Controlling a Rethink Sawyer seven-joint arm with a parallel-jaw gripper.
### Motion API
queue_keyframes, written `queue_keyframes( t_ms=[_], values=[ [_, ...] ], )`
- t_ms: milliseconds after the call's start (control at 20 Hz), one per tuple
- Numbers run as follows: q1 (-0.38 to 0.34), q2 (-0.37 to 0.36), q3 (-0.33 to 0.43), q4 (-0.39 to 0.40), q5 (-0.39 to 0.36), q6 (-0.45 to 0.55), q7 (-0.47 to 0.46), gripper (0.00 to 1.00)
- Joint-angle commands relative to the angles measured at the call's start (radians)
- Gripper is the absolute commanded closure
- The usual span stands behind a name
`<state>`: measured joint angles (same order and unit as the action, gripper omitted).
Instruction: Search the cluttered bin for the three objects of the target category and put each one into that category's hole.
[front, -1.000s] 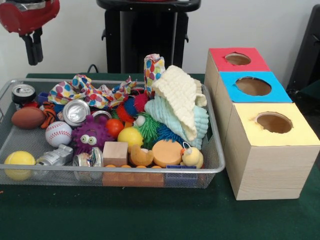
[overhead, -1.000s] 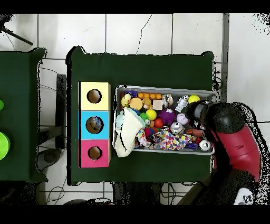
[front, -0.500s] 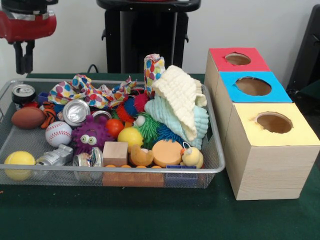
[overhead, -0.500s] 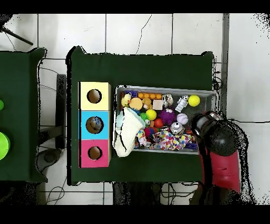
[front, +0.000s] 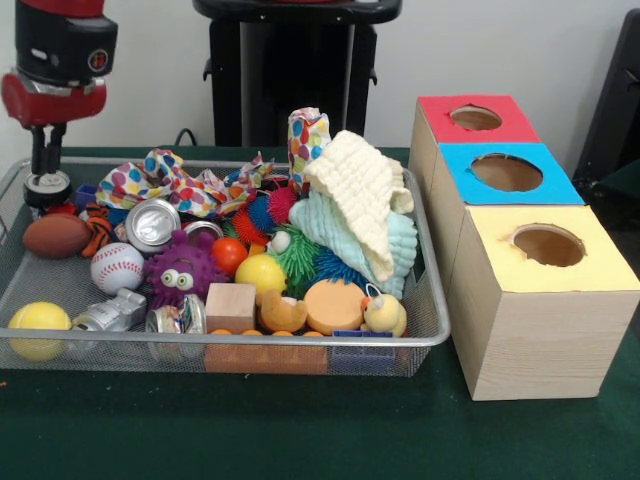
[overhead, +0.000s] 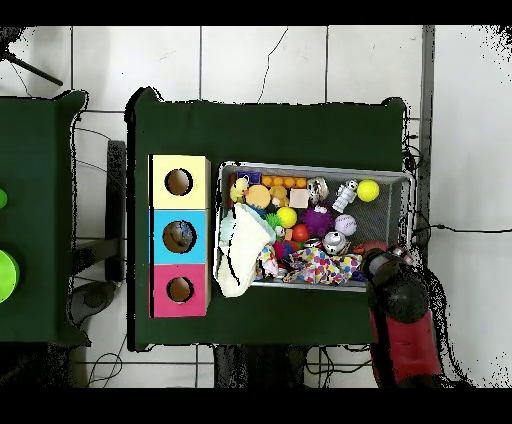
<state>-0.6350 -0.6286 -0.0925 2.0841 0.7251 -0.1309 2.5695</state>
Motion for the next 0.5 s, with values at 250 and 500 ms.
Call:
queue_keyframes(
  t_ms=[250, 500],
  values=[
    [-0.017, 0.186, 0.247, 0.067, -0.164, -0.225, 0.349, 1.00],
    [0.009, 0.278, 0.188, 0.007, -0.161, -0.221, 0.233, 1.00]
  ],
)
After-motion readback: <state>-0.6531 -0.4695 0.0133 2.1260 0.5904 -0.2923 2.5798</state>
